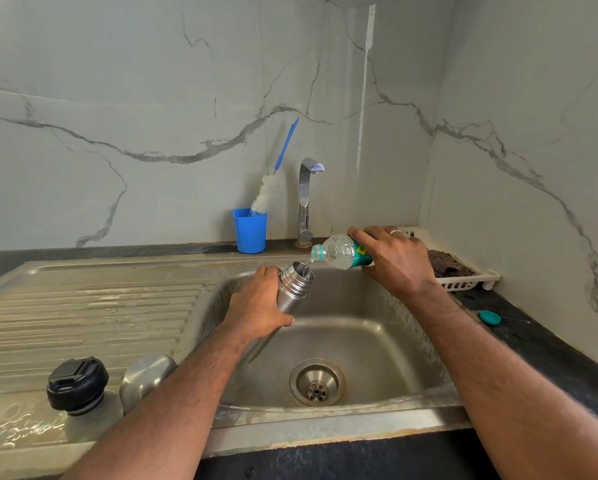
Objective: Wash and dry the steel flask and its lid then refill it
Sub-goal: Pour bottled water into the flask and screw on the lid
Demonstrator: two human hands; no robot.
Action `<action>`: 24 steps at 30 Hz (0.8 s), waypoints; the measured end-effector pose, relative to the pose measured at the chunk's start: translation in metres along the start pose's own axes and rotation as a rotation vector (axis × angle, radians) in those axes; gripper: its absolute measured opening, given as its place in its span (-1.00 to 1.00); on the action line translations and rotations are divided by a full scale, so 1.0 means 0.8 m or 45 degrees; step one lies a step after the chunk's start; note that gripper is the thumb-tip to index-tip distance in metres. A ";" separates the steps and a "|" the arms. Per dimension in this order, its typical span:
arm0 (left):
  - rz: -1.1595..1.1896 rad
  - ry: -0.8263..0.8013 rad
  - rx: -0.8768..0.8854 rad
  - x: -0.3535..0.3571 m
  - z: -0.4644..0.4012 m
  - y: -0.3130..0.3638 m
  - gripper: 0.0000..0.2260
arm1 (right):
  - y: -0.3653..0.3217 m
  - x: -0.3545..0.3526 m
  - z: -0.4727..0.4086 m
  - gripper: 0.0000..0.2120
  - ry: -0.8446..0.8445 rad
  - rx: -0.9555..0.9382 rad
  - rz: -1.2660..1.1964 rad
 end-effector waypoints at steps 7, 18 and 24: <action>0.003 0.002 0.004 0.000 0.000 0.001 -0.23 | 0.001 0.000 0.000 -0.22 0.005 -0.002 -0.007; -0.010 0.000 0.017 -0.001 0.001 0.000 -0.23 | 0.004 0.001 0.001 -0.21 0.036 0.016 -0.002; -0.012 -0.006 0.016 0.000 0.001 0.001 -0.23 | 0.005 0.001 0.001 -0.23 0.040 0.014 0.004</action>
Point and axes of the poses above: each hand's wrist, its own z-axis away from the middle knuckle, its own x-axis out of the palm, y = z × x, the point moved 5 cm from there along -z, towards the middle knuckle, and after that the axes turned 11 degrees about -x, right-handed, at the moved point
